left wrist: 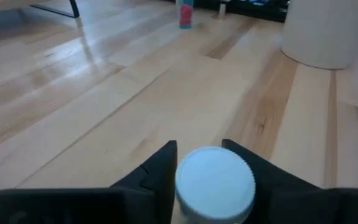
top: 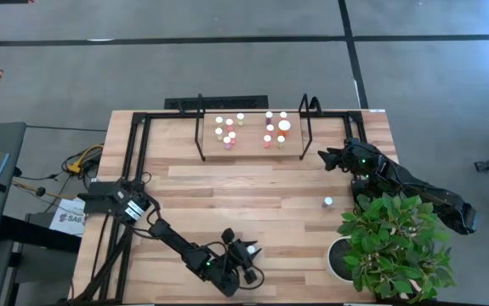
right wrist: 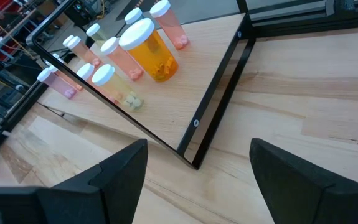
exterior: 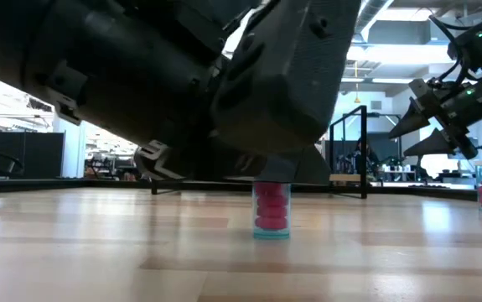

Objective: Pick and place medicine bottles onto shelf by color
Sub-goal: Put the blue pill bottle on the shelf

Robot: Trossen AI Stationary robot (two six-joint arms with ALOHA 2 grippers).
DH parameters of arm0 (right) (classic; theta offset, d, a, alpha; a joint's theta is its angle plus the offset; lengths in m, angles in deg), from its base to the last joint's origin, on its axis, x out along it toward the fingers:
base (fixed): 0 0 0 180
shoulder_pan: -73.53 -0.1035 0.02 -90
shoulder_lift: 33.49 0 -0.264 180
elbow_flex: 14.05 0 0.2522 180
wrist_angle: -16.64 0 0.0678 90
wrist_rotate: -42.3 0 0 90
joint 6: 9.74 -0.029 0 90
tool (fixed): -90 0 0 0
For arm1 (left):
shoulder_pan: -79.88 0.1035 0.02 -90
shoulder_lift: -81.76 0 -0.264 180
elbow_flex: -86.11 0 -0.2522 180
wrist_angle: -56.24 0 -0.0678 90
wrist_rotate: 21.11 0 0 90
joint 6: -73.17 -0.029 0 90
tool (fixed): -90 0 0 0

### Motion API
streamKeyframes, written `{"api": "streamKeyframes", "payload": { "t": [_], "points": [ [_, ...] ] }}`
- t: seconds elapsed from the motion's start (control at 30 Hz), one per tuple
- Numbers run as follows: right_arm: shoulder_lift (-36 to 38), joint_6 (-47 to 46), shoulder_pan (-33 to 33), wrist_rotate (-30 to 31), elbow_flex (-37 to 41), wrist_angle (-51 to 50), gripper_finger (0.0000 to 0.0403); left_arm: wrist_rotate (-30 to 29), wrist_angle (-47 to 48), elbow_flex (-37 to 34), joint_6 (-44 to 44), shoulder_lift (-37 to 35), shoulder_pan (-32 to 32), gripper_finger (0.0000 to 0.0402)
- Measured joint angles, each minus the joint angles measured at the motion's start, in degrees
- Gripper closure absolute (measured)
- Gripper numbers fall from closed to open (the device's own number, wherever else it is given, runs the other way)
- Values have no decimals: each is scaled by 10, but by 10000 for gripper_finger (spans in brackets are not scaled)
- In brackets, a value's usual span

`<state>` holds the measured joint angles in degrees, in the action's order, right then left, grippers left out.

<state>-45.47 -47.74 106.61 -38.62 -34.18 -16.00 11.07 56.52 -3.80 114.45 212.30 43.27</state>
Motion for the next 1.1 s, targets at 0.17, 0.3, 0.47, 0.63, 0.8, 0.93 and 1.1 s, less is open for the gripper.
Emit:
{"api": "streamKeyframes", "payload": {
  "t": [0.17, 0.3, 0.47, 0.63, 0.8, 0.93, 1.1],
  "points": [
    [0, 0, 0, 0, 0, 0, 97, 0, -23, 0, -20, 0, 12, 308],
    [0, 0, 0, 0, 0, 0, 97, 1, -41, 0, -37, 0, 20, 316],
    [0, 0, 0, 0, 0, 0, 97, 9, -39, 0, -17, 0, 20, 321],
    [0, 0, 0, 0, 0, 0, 97, 15, -34, 0, -34, 0, 20, 323],
    [0, 0, 0, 0, 0, 0, 97, 18, -34, 0, -37, 0, 18, 323],
    [0, 0, 0, 0, 0, 0, 97, 10, -32, 0, -36, 0, 16, 323],
    [0, 0, 0, 0, 0, 0, 97, -20, -42, 0, -36, -5, 18, 323]
  ]
}}
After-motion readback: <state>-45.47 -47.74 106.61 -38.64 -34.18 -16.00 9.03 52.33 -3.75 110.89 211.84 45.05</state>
